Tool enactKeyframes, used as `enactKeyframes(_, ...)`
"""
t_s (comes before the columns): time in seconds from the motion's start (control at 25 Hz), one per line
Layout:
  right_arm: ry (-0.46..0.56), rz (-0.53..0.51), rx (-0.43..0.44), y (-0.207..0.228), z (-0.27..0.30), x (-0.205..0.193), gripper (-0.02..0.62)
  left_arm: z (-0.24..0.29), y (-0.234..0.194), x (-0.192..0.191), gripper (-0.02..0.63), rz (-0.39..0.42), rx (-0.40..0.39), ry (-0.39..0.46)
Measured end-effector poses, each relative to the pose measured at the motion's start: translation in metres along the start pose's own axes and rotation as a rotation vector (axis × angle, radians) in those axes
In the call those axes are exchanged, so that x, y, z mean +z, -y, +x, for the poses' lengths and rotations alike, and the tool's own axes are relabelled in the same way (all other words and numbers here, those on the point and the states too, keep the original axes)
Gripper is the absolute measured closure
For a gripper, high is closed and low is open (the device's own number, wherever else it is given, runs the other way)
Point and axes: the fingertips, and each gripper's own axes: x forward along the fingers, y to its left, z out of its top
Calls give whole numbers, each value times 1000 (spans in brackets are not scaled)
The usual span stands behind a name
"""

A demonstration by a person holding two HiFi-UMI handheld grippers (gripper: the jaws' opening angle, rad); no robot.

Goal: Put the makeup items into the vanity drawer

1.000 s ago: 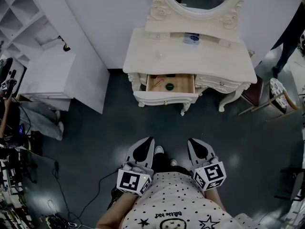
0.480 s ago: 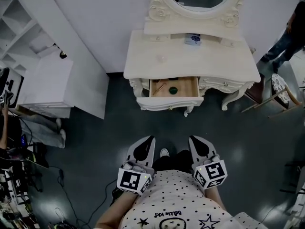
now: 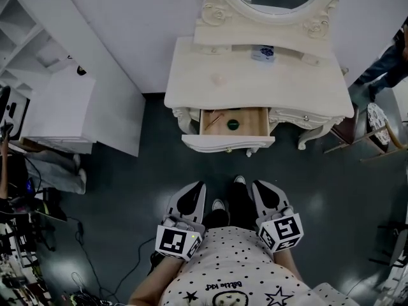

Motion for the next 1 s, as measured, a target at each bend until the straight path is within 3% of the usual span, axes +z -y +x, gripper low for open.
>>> enactKeyframes(0.4, 7, -42, 80, 72, 59, 53, 586, 78, -19, 32, 600, -23, 128, 52)
enactKeyframes(0.6, -21, -66, 118, 95, 79, 58, 586, 102, -23, 35, 600, -36, 172, 77)
enactKeyframes(1.0, -70, -67, 103, 108, 98, 55, 586, 124, -43, 35, 600, -75, 173, 79)
